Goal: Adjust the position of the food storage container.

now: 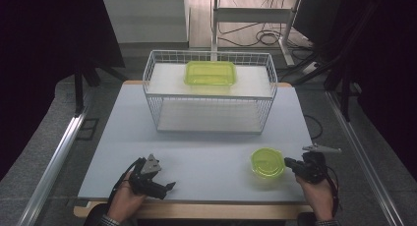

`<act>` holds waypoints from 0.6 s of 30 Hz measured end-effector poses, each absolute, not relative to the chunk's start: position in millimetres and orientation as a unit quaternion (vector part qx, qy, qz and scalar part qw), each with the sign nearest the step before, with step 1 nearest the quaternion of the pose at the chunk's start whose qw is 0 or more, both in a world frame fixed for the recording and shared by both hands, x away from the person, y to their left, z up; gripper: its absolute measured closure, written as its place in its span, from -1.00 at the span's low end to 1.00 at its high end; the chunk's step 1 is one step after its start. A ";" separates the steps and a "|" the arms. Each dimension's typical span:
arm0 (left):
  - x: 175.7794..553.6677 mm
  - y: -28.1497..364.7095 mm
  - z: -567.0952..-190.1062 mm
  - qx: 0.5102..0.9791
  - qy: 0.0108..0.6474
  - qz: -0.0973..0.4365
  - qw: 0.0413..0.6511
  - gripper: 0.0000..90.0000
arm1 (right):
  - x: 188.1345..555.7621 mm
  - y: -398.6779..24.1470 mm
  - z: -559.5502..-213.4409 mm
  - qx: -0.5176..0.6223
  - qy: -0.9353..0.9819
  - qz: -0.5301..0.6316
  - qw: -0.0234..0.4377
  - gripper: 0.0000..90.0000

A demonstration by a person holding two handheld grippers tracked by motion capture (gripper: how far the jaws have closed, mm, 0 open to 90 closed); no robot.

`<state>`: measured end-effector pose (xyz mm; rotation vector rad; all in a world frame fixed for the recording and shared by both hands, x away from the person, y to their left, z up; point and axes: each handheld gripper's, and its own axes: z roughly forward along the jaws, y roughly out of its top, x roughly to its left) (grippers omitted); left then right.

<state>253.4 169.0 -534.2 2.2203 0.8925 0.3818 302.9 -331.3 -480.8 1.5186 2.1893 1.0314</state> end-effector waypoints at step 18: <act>253.2 166.6 -535.4 0.863 0.339 0.151 0.343 -0.91 | 295.6 -304.8 -498.1 0.502 0.792 0.335 0.089 0.93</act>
